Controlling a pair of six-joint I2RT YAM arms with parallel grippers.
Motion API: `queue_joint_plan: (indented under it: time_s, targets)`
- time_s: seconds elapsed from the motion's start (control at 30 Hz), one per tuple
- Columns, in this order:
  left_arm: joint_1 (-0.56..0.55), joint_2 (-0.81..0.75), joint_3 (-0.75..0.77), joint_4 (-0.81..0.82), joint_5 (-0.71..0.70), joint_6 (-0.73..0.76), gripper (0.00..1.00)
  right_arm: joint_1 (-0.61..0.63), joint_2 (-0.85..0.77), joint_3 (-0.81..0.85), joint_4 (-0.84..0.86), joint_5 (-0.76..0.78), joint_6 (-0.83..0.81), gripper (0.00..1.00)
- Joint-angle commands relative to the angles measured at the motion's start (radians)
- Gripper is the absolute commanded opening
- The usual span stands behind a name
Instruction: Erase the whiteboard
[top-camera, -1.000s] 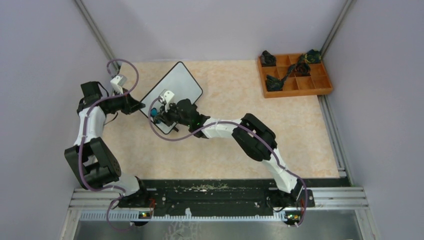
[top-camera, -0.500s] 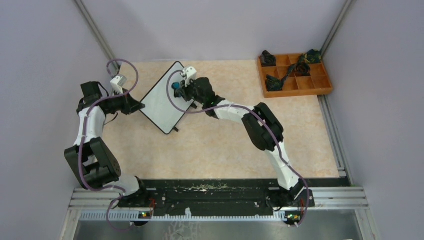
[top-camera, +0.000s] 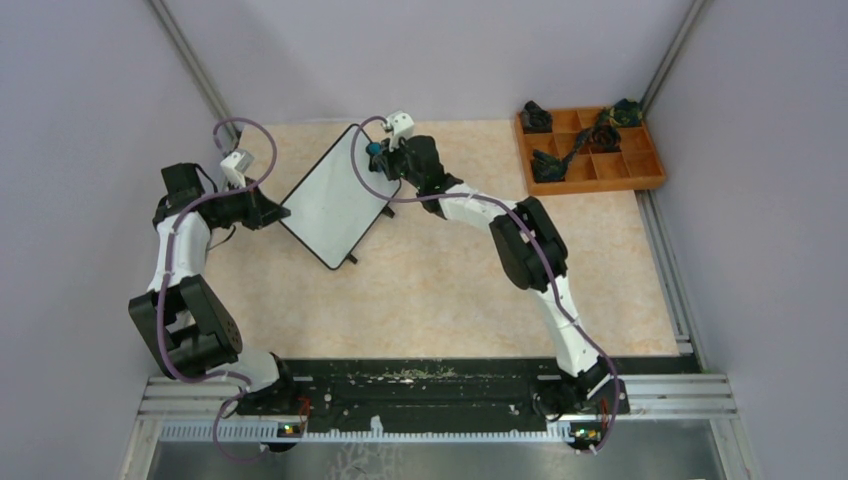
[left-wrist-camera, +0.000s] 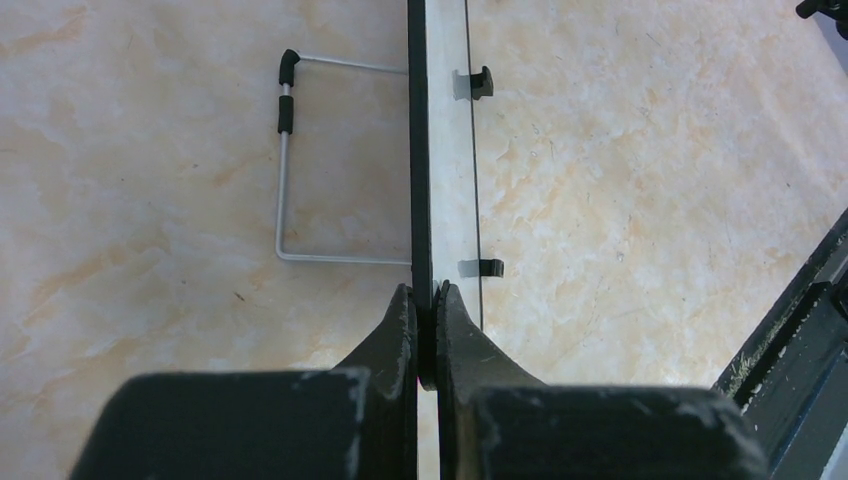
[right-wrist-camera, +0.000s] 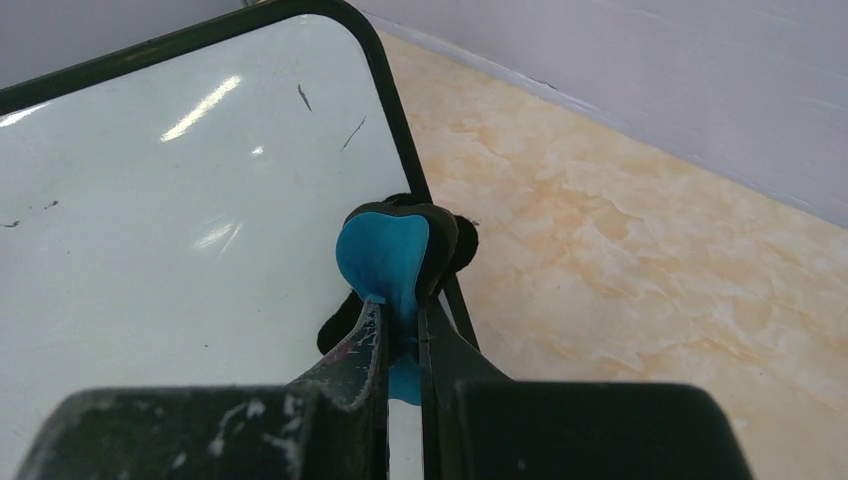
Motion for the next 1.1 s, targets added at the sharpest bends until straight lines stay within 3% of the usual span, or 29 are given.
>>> queue_joint_plan:
  time_s: [0.0,0.2,0.37,0.83,1.07]
  targets:
    - [-0.019,0.022,-0.024,-0.092,-0.047,0.116,0.00,-0.001,-0.026,-0.057,0.026,-0.021,0.021,0.00]
    - [-0.019,0.021,-0.025,-0.092,-0.058,0.117,0.00,0.009,-0.140,-0.214,0.095,0.037,0.056,0.00]
    - [-0.019,0.024,-0.031,-0.085,-0.055,0.112,0.00,0.008,-0.331,-0.367,0.085,0.128,0.049,0.00]
    - [-0.020,0.020,-0.052,-0.054,-0.061,0.103,0.00,-0.107,-0.717,-0.519,-0.641,0.317,0.143,0.00]
    - [-0.021,0.015,-0.067,-0.039,-0.076,0.094,0.00,-0.241,-0.950,-0.816,-0.724,0.299,0.283,0.00]
